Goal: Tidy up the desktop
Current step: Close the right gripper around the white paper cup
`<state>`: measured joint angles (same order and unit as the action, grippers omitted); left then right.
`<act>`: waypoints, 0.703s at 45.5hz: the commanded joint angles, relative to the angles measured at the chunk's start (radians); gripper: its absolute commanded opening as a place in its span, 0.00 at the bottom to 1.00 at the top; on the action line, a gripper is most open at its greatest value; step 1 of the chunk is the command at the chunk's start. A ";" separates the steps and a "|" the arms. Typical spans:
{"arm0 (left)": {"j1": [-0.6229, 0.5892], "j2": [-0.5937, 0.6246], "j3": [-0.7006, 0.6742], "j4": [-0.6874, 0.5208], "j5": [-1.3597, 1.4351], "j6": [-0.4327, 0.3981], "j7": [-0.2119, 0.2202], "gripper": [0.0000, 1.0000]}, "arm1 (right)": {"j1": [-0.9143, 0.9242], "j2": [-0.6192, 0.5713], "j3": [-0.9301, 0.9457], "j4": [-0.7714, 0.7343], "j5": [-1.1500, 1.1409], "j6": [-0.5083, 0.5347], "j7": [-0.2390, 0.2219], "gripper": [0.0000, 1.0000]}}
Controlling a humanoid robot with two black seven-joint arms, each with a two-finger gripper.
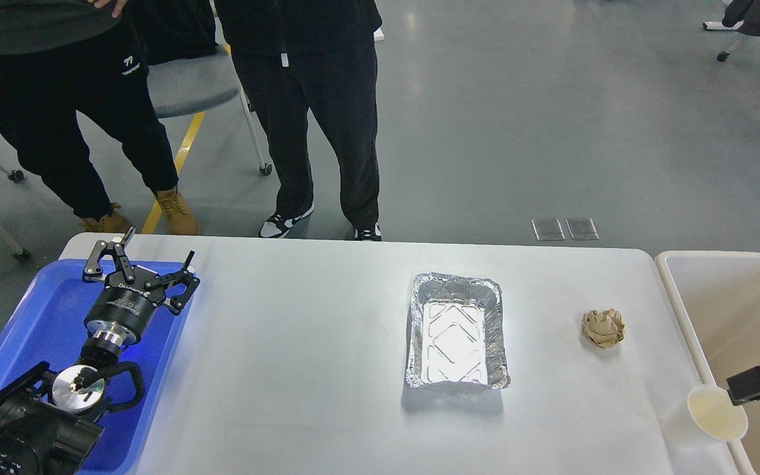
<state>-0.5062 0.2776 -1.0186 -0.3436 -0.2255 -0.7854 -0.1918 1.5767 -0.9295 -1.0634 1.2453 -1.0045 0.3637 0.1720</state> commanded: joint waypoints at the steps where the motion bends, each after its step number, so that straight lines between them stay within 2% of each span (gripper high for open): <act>1: 0.000 0.000 0.000 0.000 0.000 0.000 0.000 1.00 | -0.067 0.000 0.045 -0.017 0.000 -0.020 0.000 1.00; 14: 0.000 0.000 0.000 0.000 0.000 0.000 0.000 1.00 | -0.170 0.017 0.108 -0.067 0.015 -0.088 0.001 1.00; 32: 0.000 0.000 0.000 0.000 0.000 0.000 0.000 1.00 | -0.280 0.057 0.187 -0.125 0.041 -0.094 0.003 1.00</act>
<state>-0.5062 0.2776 -1.0183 -0.3436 -0.2255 -0.7854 -0.1918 1.3667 -0.8991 -0.9238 1.1604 -0.9882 0.2801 0.1732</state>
